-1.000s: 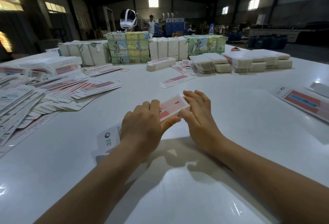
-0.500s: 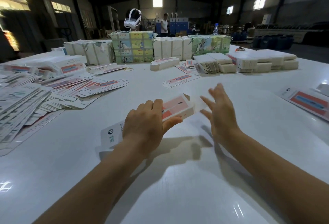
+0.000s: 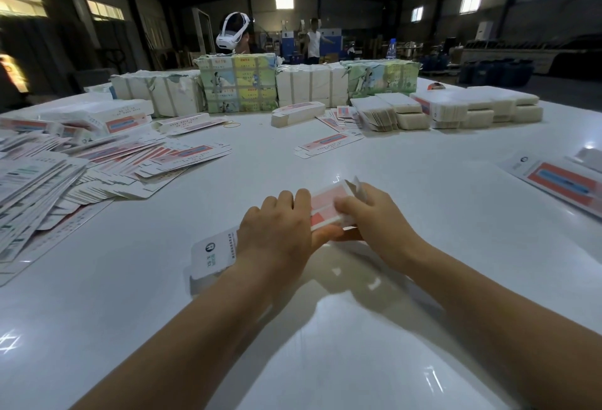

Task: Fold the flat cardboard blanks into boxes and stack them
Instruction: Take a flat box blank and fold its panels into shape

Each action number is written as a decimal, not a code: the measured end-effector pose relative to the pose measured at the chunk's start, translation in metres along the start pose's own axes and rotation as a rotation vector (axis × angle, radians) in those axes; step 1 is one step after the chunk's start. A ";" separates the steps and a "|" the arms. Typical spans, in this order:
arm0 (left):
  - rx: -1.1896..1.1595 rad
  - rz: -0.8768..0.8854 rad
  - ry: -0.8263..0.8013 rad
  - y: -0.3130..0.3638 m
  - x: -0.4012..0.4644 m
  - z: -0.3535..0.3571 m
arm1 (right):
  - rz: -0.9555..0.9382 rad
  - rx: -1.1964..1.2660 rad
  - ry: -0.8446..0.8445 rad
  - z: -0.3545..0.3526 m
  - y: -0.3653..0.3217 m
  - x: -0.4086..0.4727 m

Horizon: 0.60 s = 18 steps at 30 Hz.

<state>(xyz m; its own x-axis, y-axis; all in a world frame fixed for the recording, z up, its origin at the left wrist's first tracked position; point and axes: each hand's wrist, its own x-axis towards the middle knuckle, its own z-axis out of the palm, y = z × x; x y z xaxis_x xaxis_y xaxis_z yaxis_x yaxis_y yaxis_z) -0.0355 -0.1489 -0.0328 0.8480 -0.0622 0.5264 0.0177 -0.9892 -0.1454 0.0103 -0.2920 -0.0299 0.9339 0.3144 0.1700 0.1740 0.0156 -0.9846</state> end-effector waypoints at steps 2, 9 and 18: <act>0.019 0.026 0.004 0.001 -0.001 -0.002 | -0.059 -0.260 0.043 0.000 0.003 0.000; -0.011 0.049 0.045 0.003 -0.004 -0.006 | -0.082 -0.339 -0.047 0.005 -0.003 -0.004; -0.009 -0.005 0.081 -0.001 -0.001 -0.008 | 0.269 0.688 -0.112 -0.007 -0.014 0.004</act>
<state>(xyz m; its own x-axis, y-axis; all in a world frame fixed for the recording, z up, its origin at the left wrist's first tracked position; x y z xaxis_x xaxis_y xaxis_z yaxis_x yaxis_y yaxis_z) -0.0408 -0.1485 -0.0271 0.8023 -0.0677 0.5930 0.0166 -0.9906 -0.1355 0.0142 -0.2977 -0.0156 0.8730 0.4852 -0.0494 -0.3250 0.5033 -0.8006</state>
